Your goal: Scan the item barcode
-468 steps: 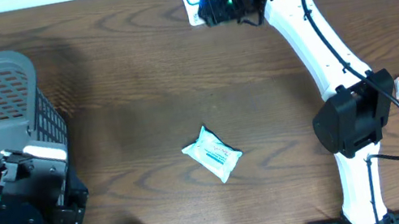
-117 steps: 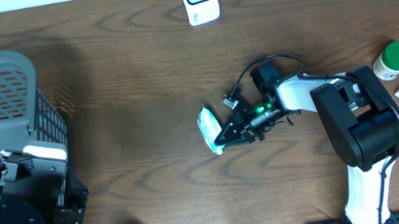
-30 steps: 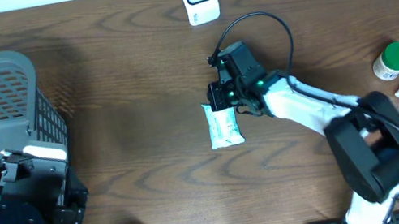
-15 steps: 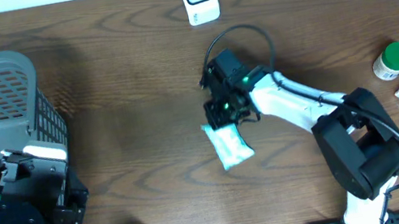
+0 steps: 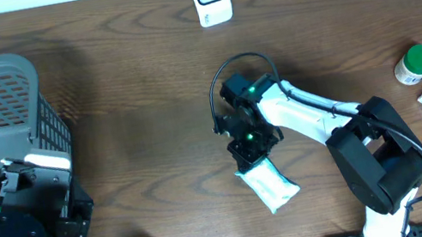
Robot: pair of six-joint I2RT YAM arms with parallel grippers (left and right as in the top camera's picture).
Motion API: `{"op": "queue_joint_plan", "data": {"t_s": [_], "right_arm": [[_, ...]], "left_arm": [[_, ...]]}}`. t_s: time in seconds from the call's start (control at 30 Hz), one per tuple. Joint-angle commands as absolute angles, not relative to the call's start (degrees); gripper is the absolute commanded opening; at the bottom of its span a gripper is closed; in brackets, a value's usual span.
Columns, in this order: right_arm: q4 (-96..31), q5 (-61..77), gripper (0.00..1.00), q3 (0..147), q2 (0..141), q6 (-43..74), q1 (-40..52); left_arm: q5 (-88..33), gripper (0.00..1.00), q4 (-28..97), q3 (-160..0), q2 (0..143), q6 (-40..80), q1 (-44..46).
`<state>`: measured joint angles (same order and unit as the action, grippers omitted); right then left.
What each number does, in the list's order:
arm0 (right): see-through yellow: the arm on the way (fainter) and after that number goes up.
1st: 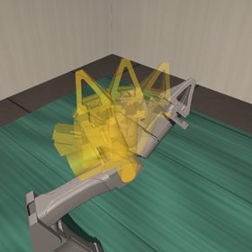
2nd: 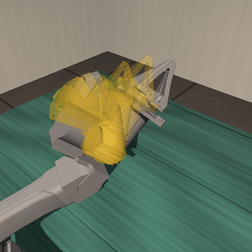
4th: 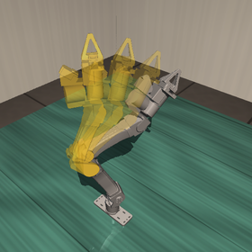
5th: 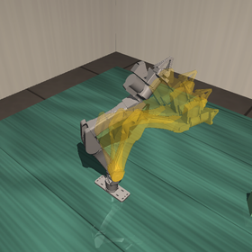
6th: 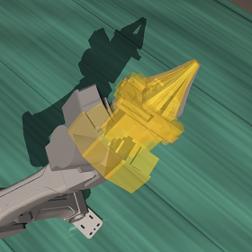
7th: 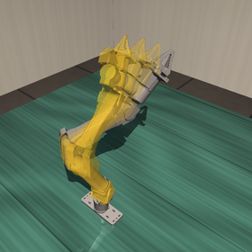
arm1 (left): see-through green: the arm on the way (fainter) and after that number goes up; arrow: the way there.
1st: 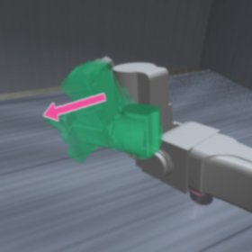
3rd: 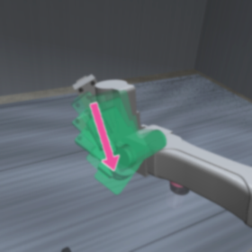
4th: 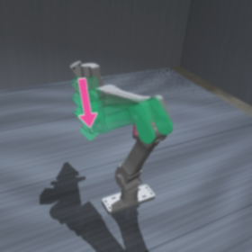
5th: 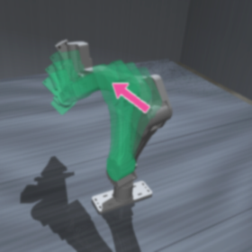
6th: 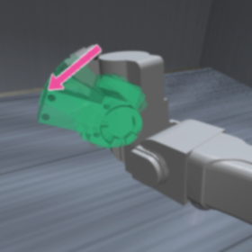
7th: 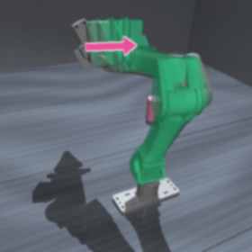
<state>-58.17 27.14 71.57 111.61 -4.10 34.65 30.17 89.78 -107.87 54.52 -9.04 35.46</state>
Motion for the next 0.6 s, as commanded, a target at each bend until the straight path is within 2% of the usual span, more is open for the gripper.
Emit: {"op": "queue_joint_plan", "data": {"t_s": [0.0,0.1,0.13,0.2,0.23,0.47,0.57], "right_arm": [[-59.9,32.3,0.15,75.2,108.2,-9.5,36.1],[-60.9,33.8,0.17,76.7,105.1,-8.9,37.3],[-61.3,33.6,0.15,76.8,104.1,-8.3,37.8],[-62.6,32.8,0.03,76.8,102.4,-6.3,39.0],[-63.2,32.9,0.01,76.7,102.1,-5.2,39.5],[-62.6,26.9,0.01,69.5,102.3,4.4,45.5],[-60.1,23.1,0.01,64.6,102.3,13.5,47.5]], "left_arm": [[30.7,0.82,89.8,-107.8,54.2,-9.2,35.4],[30.7,0.82,89.8,-107.8,54.2,-9.2,35.4],[30.7,0.82,89.8,-107.8,54.2,-9.2,35.4],[30.7,0.82,89.8,-107.8,54.2,-9.2,35.4],[30.7,0.82,89.8,-107.8,54.2,-9.2,35.4],[30.7,0.82,89.8,-107.8,54.2,-9.2,35.4],[30.7,0.82,89.8,-107.8,54.2,-9.2,35.4]]}}
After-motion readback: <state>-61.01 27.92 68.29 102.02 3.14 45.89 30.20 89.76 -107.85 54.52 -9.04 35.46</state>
